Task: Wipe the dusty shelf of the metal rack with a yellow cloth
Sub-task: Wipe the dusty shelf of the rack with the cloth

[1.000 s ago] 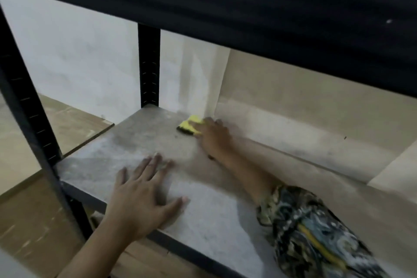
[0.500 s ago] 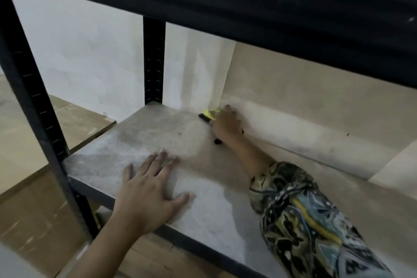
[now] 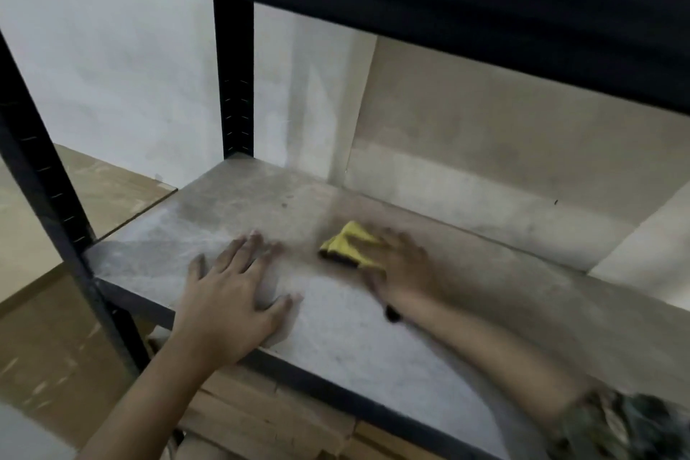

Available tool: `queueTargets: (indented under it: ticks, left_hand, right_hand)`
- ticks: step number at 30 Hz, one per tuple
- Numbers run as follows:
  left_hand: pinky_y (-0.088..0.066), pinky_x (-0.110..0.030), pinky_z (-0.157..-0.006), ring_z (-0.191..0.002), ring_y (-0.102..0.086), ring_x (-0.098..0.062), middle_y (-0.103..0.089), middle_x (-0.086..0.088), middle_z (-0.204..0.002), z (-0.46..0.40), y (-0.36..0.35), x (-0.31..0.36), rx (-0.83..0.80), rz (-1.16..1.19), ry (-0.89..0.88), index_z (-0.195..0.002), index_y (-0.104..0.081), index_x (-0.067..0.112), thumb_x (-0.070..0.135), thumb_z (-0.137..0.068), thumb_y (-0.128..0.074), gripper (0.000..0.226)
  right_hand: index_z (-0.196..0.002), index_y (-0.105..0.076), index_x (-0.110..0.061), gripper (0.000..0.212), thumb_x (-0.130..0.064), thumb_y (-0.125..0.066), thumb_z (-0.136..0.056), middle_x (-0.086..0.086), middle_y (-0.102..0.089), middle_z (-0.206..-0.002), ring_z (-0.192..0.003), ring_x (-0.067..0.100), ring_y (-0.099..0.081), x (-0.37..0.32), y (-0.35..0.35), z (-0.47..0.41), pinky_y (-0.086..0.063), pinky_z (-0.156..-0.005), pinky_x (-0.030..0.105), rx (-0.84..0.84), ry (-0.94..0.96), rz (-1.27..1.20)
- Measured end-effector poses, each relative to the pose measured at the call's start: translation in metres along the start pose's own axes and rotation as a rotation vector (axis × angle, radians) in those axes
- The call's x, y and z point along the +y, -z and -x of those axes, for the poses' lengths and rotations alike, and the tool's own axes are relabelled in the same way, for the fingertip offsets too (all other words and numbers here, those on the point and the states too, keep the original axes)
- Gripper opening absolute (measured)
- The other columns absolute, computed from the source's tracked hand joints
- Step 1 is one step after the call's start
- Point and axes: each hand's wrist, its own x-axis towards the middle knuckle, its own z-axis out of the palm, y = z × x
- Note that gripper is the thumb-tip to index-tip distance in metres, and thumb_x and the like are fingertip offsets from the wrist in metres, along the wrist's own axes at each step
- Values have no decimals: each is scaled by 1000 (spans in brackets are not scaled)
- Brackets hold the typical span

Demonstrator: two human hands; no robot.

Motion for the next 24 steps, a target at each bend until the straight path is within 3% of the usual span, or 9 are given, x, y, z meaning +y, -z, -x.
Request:
queueTargets:
  ticks: [3,6,8,11,13,16,19,24]
  left_hand:
    - [-5,-48,-115,-144,3,-8,3,11,-157,0,0,0,1,0,4,-145,-4,42,80,-69,-2,86]
    - [-4,-49,-115,-144,2,-8,2,10,-157,1,2,2,3,15,3,-145,-6,42,80,-68,-3,87]
    - [-4,-48,-115,-144,1,-8,1,10,-157,1,3,3,3,21,7,-145,-7,42,79,-68,-5,86]
    - [-4,-48,-114,-144,1,-7,0,11,-157,1,2,2,7,21,12,-145,-7,43,79,-68,-6,85]
    - [-5,-48,-114,-144,-1,-8,-2,11,-157,0,0,0,15,18,4,-145,-9,42,78,-70,-7,84]
    - [-6,-48,-114,-144,-3,-8,-4,10,-158,0,-2,-1,28,9,2,-145,-12,40,76,-73,-8,81]
    - [-6,-48,-114,-144,-3,-8,-5,10,-158,-1,-3,0,30,3,9,-145,-12,40,74,-71,-3,82]
    - [-7,-48,-113,-144,-4,-8,-6,11,-157,-1,-1,-1,22,-3,5,-146,-16,37,72,-70,0,84]
  right_hand:
    - [-139,-34,-38,47,-32,-45,-95,1,-28,-152,-132,31,-30,65,4,-54,-30,-105,46,28,-288,118]
    - [-136,-42,-25,40,-30,-40,-96,7,-35,-146,-130,33,-32,96,19,-76,-26,-107,47,126,-498,49]
    - [-135,-44,-24,39,-22,-40,-96,8,-37,-141,-127,34,-34,80,22,-74,-30,-104,45,134,-409,116]
    - [-135,-45,-32,46,-15,-48,-92,12,-43,-127,-113,33,-43,36,22,-59,-40,-89,41,287,-21,104]
    - [-136,-44,-32,48,-17,-51,-91,12,-46,-125,-111,31,-43,22,16,-53,-39,-86,41,270,127,89]
    - [-142,-30,-35,49,-32,-44,-95,10,-41,-137,-121,32,-37,34,9,-58,-36,-93,43,98,5,212]
    - [-144,-25,-34,51,-43,-40,-96,10,-41,-139,-122,34,-36,46,1,-64,-36,-96,46,17,-90,168]
    - [-139,-39,-34,45,-34,-46,-94,8,-41,-145,-125,34,-37,21,-1,-31,-31,-102,42,36,79,32]
